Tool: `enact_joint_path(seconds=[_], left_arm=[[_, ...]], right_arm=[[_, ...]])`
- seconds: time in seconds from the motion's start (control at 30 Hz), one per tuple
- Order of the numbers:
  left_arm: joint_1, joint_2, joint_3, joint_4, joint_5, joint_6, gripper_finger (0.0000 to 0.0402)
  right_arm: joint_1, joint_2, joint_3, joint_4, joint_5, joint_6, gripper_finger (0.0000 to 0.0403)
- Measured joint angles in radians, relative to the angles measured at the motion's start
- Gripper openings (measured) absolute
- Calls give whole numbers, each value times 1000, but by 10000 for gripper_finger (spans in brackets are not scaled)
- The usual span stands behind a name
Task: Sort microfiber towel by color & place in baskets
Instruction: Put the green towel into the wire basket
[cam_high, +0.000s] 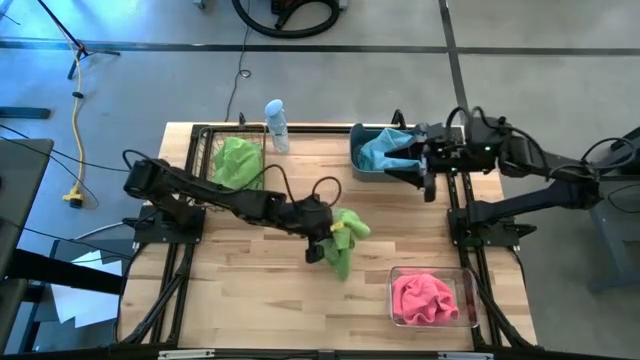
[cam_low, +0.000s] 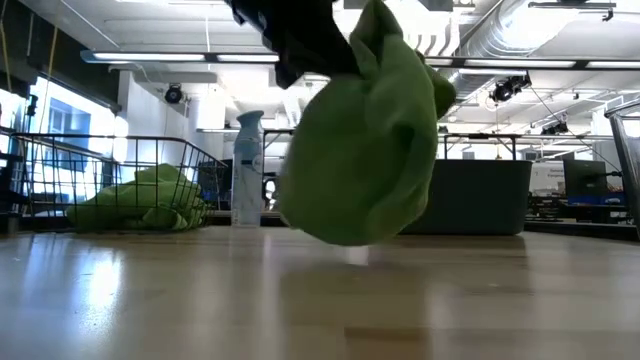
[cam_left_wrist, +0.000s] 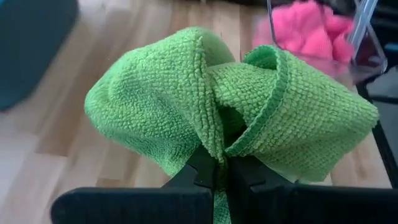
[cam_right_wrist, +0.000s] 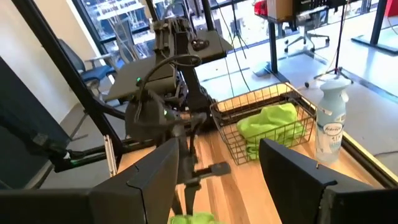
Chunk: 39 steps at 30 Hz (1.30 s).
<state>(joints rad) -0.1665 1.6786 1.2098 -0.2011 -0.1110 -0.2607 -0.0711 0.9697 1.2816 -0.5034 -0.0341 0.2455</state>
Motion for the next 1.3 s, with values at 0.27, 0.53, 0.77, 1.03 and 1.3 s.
enact_joint_path(seconds=[0.27,0.53,0.77,1.03,1.3], left_arm=[[24,-161,0,23,-42,10,0],[66,-325,0,81,-62,62,0],[104,-407,0,164,-64,63,0],[108,-420,0,296,-31,54,0],[114,-421,0,336,-46,53,0]], right_arm=[[0,-58,0,0,0,-1,220],[0,-57,0,8,1,-27,220],[0,-51,0,29,40,-45,220],[-1,-51,0,64,40,-71,220],[0,-44,0,66,40,-75,220]])
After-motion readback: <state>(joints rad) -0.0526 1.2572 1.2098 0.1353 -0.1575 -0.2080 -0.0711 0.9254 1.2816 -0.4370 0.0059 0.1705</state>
